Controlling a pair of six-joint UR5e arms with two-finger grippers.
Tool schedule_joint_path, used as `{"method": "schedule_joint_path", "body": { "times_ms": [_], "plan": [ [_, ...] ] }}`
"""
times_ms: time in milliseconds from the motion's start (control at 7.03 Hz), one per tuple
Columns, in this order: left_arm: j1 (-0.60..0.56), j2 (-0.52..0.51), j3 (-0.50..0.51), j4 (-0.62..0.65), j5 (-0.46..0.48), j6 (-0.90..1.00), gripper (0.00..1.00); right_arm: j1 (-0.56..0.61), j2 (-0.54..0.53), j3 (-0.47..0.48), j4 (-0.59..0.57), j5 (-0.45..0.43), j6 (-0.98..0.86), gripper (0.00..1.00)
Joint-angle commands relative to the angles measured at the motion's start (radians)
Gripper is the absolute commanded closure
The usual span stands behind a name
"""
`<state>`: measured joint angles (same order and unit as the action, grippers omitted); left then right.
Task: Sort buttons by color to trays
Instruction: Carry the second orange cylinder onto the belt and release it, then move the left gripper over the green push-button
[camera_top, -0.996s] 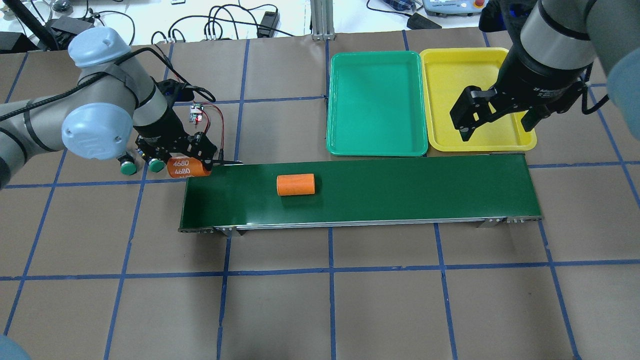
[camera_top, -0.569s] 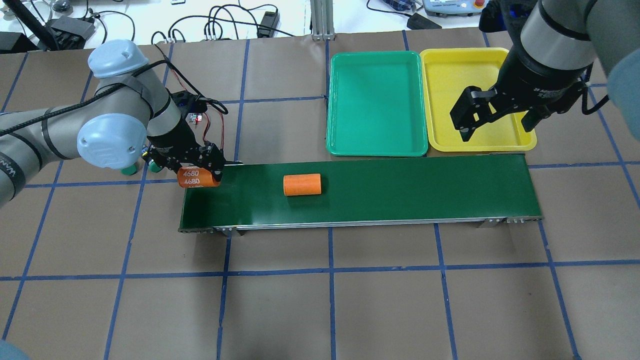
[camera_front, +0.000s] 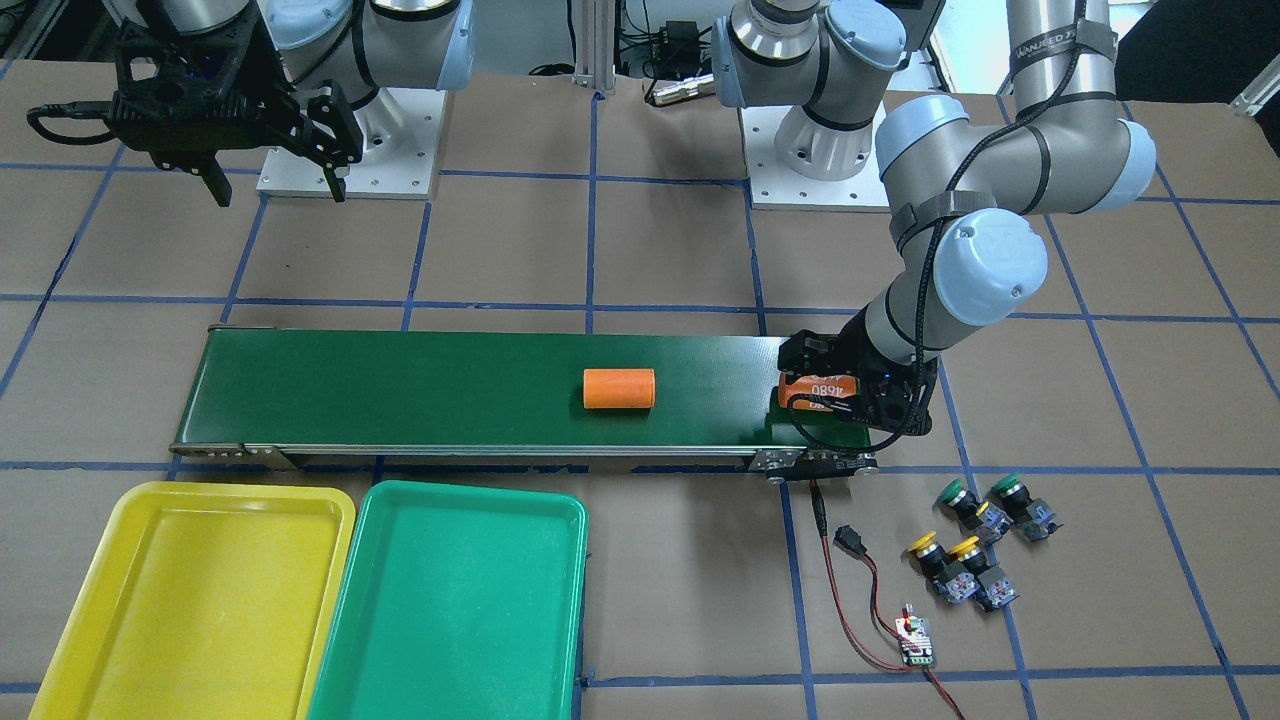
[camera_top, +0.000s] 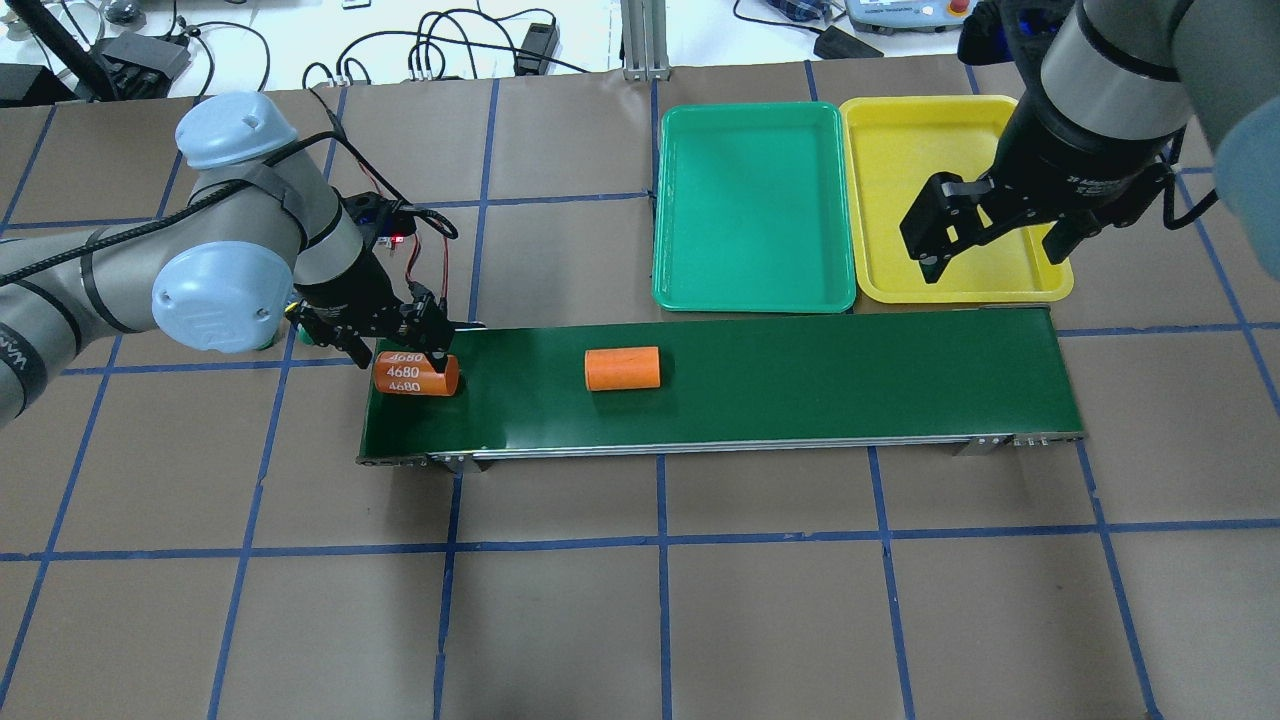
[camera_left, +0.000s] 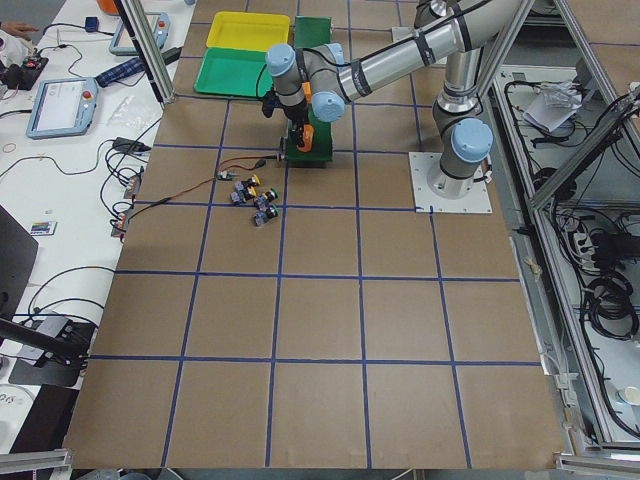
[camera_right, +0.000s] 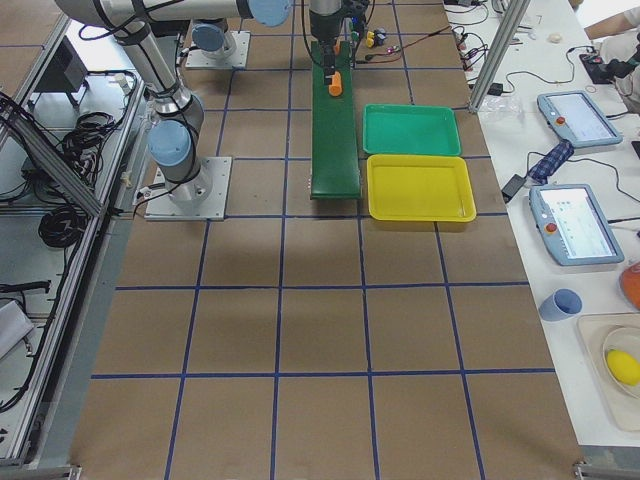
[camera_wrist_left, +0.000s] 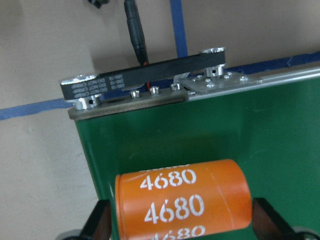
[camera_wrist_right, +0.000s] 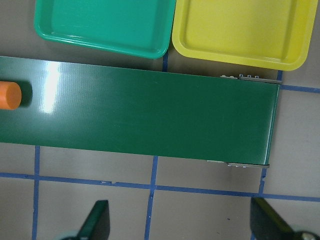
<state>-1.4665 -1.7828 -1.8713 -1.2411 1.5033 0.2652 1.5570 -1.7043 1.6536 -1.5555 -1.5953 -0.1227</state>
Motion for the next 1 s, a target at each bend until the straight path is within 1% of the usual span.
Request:
{"method": "schedule_joint_path", "body": {
  "times_ms": [0,142,284,569,711,853],
  "plan": [
    [0.009,0.067,0.033,-0.008,0.017,-0.006,0.00,0.000,0.000,0.000,0.000,0.000,0.000,0.00],
    [0.040,0.080,0.093,-0.014,0.040,-0.004,0.00,0.000,0.000,0.000,0.000,0.000,0.000,0.00],
    [0.104,0.074,0.118,-0.012,0.038,0.009,0.00,0.000,0.000,0.000,0.000,0.000,0.000,0.00],
    [0.257,0.027,0.170,0.011,0.046,0.012,0.00,0.000,0.000,0.000,0.000,0.000,0.000,0.00],
    [0.282,-0.016,0.196,0.088,0.048,0.017,0.00,0.000,0.000,0.000,0.000,0.000,0.000,0.00],
    [0.285,-0.068,0.205,0.179,0.048,0.061,0.00,0.000,0.000,0.000,0.000,0.000,0.000,0.00]
  ]
}}
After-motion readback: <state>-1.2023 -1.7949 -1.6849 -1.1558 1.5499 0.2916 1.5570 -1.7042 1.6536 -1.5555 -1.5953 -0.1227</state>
